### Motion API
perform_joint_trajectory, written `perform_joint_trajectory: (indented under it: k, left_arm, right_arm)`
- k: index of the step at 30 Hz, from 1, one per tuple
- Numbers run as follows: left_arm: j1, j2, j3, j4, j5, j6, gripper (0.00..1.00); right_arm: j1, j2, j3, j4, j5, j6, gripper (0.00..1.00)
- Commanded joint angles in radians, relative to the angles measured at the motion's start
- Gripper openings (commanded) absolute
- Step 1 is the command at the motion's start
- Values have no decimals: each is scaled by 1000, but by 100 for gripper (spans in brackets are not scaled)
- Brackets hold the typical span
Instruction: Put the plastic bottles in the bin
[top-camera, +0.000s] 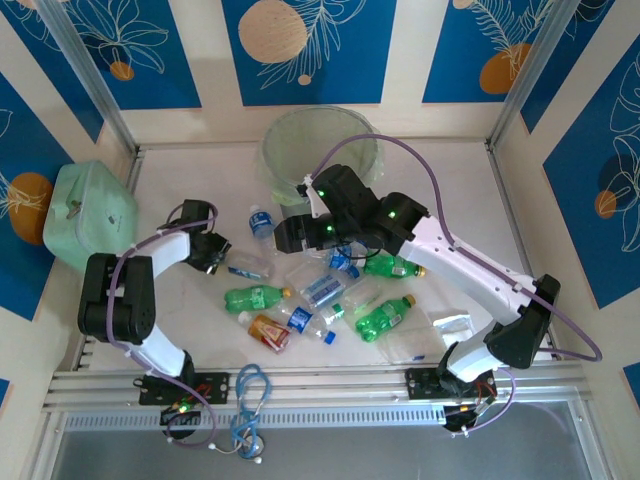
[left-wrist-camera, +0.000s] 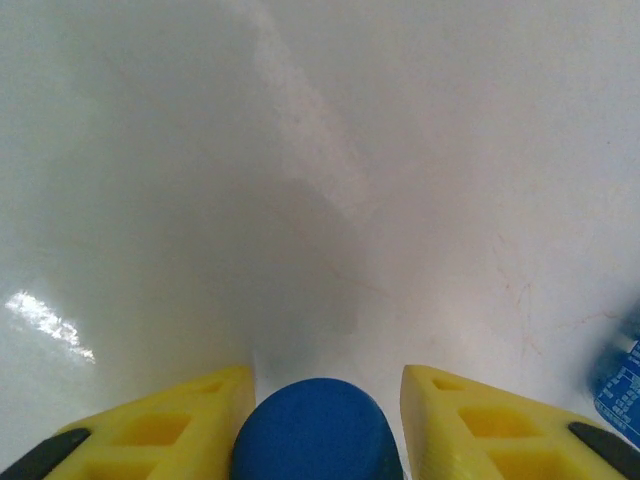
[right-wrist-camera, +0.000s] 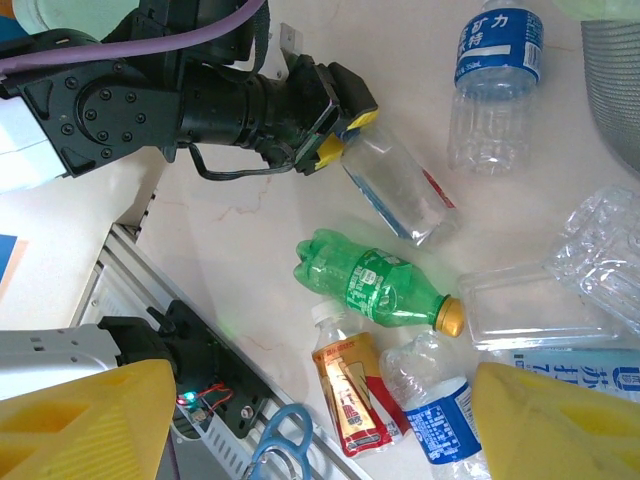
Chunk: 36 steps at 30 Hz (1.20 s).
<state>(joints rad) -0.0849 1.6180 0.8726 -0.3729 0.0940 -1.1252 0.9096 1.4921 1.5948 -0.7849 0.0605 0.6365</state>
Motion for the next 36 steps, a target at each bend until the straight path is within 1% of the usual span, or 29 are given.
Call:
perform_joint_trajectory:
  k: [1,9,14,16,19,21,24,30,33,36]
  left_arm:
    - [10,-7,19,2,19,6,40]
    - [10,-44,59,-26,46,37,32]
    - [9,-118,116,-80,53,89,31]
    - [10,-149,148,-90,73,105,30]
    - [10,-192,196,-75,134,123,28]
    - [10,-217,221,-20,196,137,25]
    - [10,-248,258,74,302,129,25]
    - [10,-305,303,365,505,58,27]
    - [8,-318,296,590,596,-22,27]
    - [4,-310,269,832,644,-153,27]
  right_arm:
    - [-2,1,-5,-4,5,11,78]
    - [-10,-4,6,-4,-4,12,78]
    - [-11,3,45,-17,-25,-10,78]
    - [-12,9,66,-27,-25,-20,78]
    - [-18,13,92,-28,-40,-31,78]
    - [-24,16,105,-28,-52,-36,79]
    - [-39,27,135,-44,-56,-53,81]
    - [-83,39,196,-86,-80,-81,85]
    - [-112,30,206,-82,-127,-74,87]
    - [-142,8,195,-45,-195,-49,88]
